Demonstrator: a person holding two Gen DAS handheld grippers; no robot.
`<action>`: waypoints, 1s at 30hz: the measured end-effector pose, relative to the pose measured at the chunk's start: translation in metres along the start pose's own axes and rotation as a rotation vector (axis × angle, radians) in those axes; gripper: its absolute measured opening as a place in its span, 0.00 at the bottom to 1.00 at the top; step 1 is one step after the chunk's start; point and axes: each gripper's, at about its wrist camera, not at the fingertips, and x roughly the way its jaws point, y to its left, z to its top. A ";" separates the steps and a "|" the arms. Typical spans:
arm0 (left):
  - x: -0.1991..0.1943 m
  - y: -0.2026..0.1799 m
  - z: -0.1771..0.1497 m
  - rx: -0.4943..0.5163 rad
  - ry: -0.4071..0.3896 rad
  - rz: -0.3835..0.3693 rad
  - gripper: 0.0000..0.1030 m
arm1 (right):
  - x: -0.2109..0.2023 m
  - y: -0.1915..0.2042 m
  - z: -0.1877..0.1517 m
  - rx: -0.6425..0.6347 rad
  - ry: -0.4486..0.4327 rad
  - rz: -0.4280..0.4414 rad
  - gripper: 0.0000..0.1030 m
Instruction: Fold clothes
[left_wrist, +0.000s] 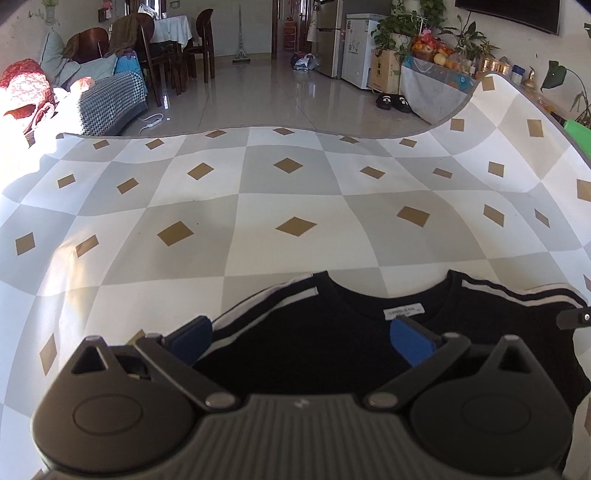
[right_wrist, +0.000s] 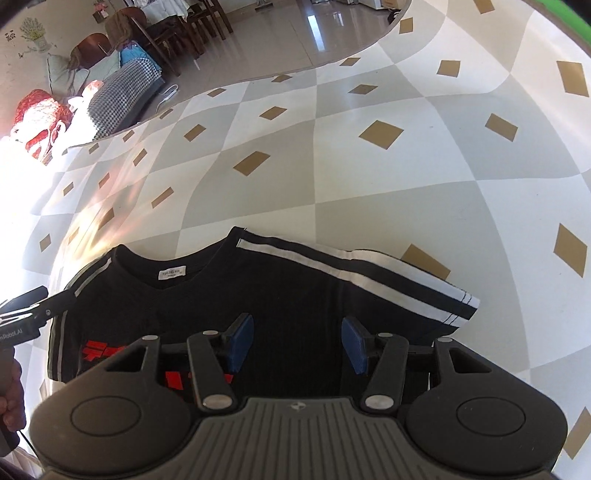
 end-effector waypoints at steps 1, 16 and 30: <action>-0.001 -0.005 -0.006 0.005 0.015 -0.018 1.00 | 0.006 0.000 -0.002 0.002 0.023 -0.007 0.50; 0.002 0.010 -0.052 -0.122 0.103 0.034 1.00 | 0.038 -0.006 -0.008 -0.046 0.078 -0.204 0.49; 0.036 0.085 -0.052 -0.363 0.121 0.195 1.00 | 0.049 -0.012 0.006 -0.069 -0.005 -0.348 0.53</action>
